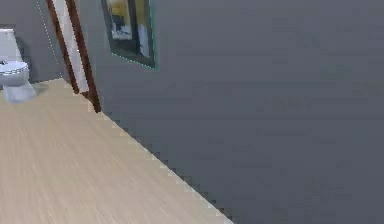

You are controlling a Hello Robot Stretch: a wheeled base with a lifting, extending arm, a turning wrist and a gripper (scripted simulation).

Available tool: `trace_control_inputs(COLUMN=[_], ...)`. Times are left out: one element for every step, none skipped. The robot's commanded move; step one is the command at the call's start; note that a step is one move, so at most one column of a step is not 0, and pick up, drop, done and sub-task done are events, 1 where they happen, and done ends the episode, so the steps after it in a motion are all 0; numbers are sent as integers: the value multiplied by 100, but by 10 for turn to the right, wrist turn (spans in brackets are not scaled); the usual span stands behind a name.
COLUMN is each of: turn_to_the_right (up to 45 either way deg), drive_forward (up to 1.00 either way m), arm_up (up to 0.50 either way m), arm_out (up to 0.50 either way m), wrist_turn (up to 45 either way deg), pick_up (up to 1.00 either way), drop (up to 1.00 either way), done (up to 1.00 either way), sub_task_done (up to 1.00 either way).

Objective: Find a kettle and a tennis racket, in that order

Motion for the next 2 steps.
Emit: trace_control_inputs(turn_to_the_right=[-360,0], drive_forward=[0,100], arm_up=[0,0], arm_out=[0,0], wrist_turn=[0,0], pick_up=[0,0], drop=[0,0], done=[0,0], sub_task_done=[0,0])
